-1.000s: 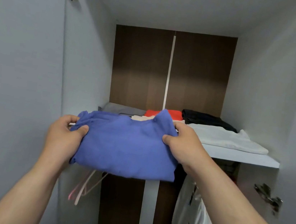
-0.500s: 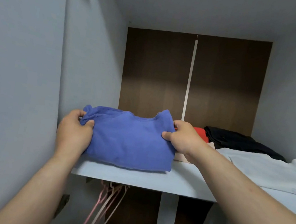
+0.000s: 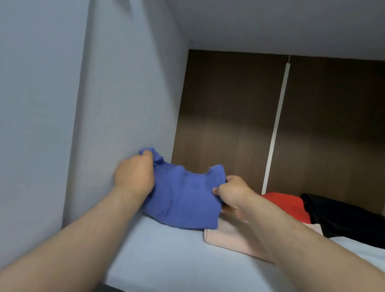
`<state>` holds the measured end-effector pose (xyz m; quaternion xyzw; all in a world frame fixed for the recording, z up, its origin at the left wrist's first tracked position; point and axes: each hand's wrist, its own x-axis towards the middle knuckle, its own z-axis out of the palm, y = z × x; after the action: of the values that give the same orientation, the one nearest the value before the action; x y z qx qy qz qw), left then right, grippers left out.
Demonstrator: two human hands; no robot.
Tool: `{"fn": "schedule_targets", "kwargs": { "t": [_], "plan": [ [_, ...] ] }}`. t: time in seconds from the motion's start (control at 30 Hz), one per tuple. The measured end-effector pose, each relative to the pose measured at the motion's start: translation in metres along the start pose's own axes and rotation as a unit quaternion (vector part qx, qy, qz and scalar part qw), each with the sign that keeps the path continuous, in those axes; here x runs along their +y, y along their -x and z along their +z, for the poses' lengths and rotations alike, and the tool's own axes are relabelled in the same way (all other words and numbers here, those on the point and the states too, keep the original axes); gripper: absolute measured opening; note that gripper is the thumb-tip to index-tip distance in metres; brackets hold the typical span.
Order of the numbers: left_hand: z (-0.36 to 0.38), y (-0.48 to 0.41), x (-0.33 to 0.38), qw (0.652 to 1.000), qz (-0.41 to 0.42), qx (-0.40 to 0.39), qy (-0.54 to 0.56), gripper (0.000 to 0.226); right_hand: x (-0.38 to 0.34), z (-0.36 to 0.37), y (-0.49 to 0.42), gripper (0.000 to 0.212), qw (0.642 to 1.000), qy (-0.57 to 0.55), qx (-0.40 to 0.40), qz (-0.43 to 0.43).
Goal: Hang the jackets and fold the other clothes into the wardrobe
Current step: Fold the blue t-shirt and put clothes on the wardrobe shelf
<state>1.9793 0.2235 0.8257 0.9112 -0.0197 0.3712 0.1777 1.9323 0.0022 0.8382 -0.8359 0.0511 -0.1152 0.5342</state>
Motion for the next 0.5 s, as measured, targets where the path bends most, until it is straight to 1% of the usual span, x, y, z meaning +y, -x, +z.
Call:
{"fn": "schedule_targets", "kwargs": {
  "t": [0.07,0.1,0.13,0.17,0.2,0.23,0.27,0.3,0.33,0.4,0.47,0.5],
  "plan": [
    [0.010,0.001,0.005,0.994,0.041,-0.015,-0.099,0.026,0.011,0.007,-0.007,0.016,0.999,0.024,-0.022,0.037],
    [0.016,0.002,0.008,0.991,0.065,-0.009,-0.120,0.025,0.016,0.010,-0.011,0.011,0.997,0.038,-0.037,0.055],
    [0.023,0.003,0.010,0.987,0.099,-0.007,-0.128,0.028,0.020,0.010,-0.014,0.008,0.995,0.036,-0.054,0.070],
    [0.029,0.004,0.011,0.986,0.127,-0.024,-0.109,0.036,0.021,0.009,-0.017,0.006,0.994,0.020,-0.074,0.082],
    [0.036,0.004,0.011,0.987,0.126,-0.076,-0.069,0.044,0.021,0.007,-0.020,0.007,0.991,0.002,-0.096,0.095],
    [0.041,0.005,0.009,0.983,0.099,-0.150,-0.028,0.052,0.020,0.005,-0.021,0.010,0.988,-0.005,-0.115,0.103],
    [0.046,0.006,0.005,0.970,0.062,-0.237,-0.006,0.058,0.019,0.003,-0.024,0.013,0.985,0.005,-0.131,0.110],
    [0.049,0.007,0.001,0.948,0.040,-0.314,-0.018,0.063,0.019,0.004,-0.026,0.018,0.983,0.019,-0.145,0.114],
    [0.051,0.008,-0.002,0.929,0.032,-0.365,-0.043,0.067,0.018,0.006,-0.025,0.025,0.980,0.029,-0.157,0.121],
    [0.054,0.006,-0.006,0.919,0.040,-0.388,-0.066,0.070,0.019,0.011,-0.026,0.033,0.973,0.030,-0.182,0.138],
    [0.055,0.005,-0.004,0.917,0.061,-0.387,-0.075,0.070,0.019,0.014,-0.023,0.027,0.969,0.051,-0.196,0.144],
    [0.055,0.006,-0.003,0.916,0.070,-0.387,-0.079,0.070,0.016,0.014,-0.020,0.020,0.970,0.083,-0.184,0.132]
  ]
}}
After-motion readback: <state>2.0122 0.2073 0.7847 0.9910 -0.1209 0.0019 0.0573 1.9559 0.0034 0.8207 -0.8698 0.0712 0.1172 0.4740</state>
